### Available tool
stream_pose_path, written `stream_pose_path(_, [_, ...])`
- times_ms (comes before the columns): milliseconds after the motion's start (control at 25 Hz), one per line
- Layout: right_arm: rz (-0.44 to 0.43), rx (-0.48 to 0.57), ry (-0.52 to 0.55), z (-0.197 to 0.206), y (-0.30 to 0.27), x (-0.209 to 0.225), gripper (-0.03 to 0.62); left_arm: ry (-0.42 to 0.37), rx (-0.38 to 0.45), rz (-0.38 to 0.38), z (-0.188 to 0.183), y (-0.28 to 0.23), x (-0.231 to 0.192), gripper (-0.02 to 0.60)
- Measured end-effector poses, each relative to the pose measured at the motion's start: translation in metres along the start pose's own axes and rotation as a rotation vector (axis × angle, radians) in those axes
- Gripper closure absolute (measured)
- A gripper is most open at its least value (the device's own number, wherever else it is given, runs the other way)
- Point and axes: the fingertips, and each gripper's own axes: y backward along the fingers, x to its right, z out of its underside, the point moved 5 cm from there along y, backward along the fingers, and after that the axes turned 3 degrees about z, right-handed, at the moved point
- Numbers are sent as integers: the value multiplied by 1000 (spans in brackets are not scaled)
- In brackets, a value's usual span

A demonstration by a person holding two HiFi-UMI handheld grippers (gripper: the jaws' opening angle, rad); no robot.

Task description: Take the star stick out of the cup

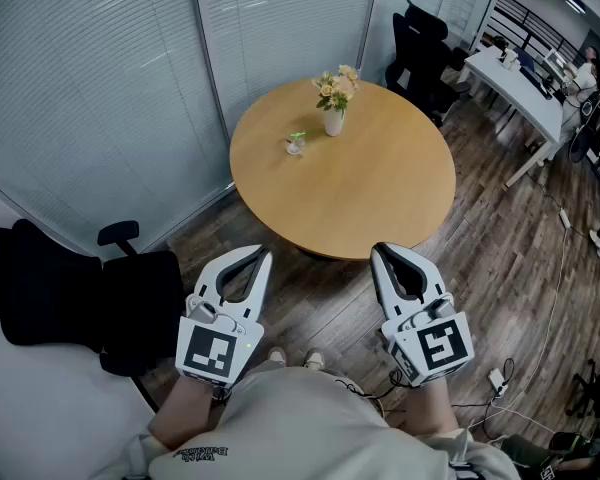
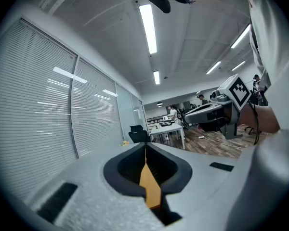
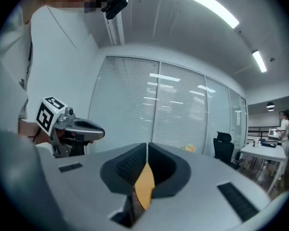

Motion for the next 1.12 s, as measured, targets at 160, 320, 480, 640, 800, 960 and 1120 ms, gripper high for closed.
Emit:
stream_pose_path(160, [6,30,-49,0,2,6,559,47,-4,-5,-5,-3,5,558])
stream_pose_path(320, [3,22,-29,0,3,9,559,-2,1,0,-4,-5,5,558])
stream_pose_path(480, [-9,16,-26,2,5,13,559,19,0,-11,-7,-8,10,558])
stream_pose_path(640, [-15,14,-26,6,7,16,559,57,17,-26,-13,-7,16,558])
stream_pose_path(800, [-27,12,-25,10,11,22,559,54,13,-31,-16,-11,24,558])
stream_pose_path(960, [-40,13,-25,14,15,29,559,54,8,-31,-17,-17,35,558])
stream_pose_path(1120, [-47,19,-35,19,23,37,559,56,-3,-36,-18,-22,47,558])
